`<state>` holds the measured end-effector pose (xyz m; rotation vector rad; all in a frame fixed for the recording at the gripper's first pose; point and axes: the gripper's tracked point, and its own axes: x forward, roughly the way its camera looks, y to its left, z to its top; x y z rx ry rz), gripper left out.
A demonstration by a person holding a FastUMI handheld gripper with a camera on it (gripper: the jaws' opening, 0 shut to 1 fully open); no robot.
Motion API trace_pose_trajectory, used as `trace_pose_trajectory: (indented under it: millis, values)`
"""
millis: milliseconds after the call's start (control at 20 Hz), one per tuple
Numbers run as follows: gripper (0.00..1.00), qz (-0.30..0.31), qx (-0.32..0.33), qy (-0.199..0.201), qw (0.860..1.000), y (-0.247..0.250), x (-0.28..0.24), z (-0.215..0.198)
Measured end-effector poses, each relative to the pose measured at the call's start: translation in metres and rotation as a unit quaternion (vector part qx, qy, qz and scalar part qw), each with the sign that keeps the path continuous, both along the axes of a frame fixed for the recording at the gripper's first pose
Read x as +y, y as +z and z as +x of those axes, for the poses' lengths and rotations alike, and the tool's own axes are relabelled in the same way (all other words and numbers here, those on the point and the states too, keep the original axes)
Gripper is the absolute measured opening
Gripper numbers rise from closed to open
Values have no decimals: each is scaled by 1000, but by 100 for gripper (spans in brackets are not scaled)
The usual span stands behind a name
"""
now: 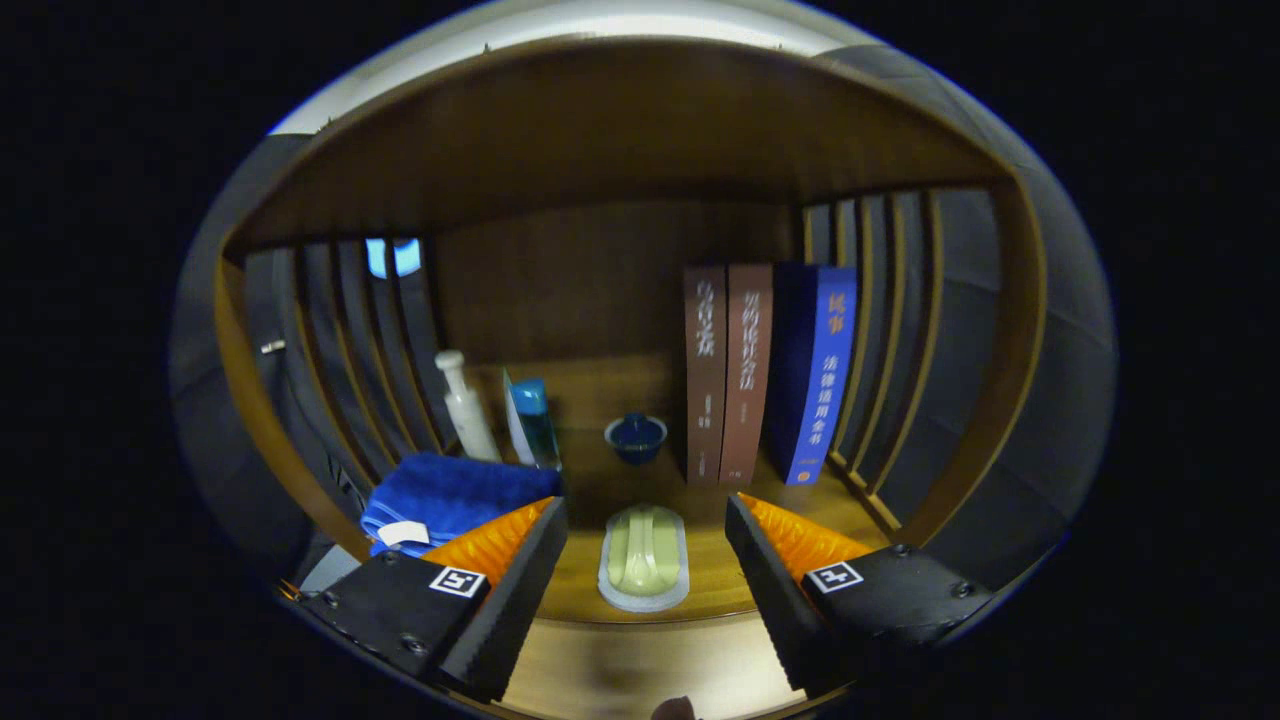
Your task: Pull open the drawer, take out the items inside it, and place them on the countertop above the cabinet.
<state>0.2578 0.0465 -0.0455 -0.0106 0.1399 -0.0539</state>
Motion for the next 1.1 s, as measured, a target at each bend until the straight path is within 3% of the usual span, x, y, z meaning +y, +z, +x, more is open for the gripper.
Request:
trace_pose_trajectory:
  millis: [250,450,800,1100]
  values:
    - [99,13,-107,2,994,33,8,-83]
    - [99,31,-147,18,988,23,3,-151]
    - [99,-5,-162,25,986,-26,-7,-228]
    - [99,-11,-131,23,991,-97,-9,-255]
